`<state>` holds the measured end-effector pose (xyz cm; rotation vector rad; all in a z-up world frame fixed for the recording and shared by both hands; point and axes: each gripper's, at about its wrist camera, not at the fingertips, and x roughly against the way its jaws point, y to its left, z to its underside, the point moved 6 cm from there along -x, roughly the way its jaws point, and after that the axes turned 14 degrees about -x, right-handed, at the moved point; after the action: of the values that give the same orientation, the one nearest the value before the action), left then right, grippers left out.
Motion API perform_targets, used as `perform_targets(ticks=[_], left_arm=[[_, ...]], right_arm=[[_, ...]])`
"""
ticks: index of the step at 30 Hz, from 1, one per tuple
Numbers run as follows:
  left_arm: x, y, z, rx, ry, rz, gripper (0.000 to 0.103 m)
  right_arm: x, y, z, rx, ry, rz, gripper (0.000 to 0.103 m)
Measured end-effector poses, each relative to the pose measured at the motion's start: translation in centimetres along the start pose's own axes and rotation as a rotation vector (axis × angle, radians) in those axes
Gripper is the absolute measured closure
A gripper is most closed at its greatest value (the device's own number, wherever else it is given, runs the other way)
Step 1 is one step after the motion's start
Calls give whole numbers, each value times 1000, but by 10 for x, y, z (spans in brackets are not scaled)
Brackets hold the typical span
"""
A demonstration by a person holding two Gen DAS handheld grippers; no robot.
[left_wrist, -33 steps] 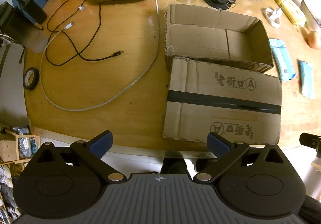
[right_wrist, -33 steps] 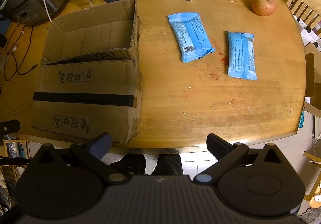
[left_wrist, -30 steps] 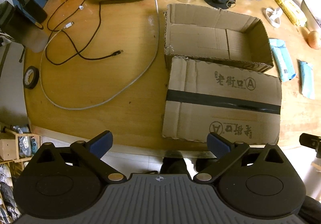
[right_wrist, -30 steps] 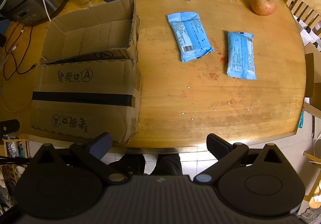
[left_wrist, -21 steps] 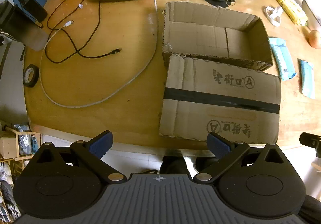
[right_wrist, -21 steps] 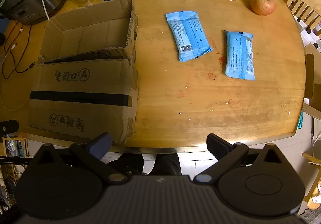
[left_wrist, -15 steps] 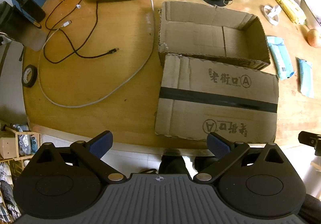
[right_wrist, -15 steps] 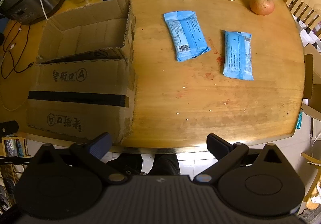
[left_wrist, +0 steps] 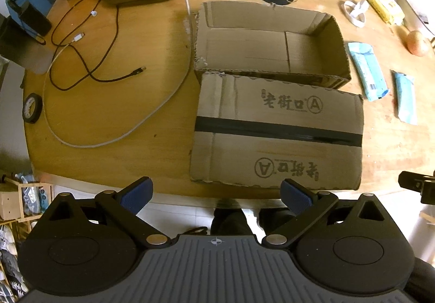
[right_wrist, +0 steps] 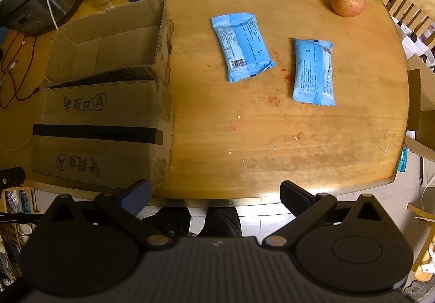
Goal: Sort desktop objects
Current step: 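Move the right tool over the table toward the two blue packets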
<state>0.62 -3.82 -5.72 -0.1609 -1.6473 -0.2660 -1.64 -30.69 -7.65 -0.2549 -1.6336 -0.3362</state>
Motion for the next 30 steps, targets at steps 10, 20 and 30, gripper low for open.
perform_targets(ticks=[10,20,30], left_arm=[[3,-15,-3,-12,-19,28,0],[4,-27,-5,-25,-1,29,0],[4,-40,-11,-41,-6,31,0]], right_arm=[[1,-13,-1,-11,-11,11,0],[3,-25,-3,-19,-21,22,0],[5,-36,-8,-33,-31,18,0]])
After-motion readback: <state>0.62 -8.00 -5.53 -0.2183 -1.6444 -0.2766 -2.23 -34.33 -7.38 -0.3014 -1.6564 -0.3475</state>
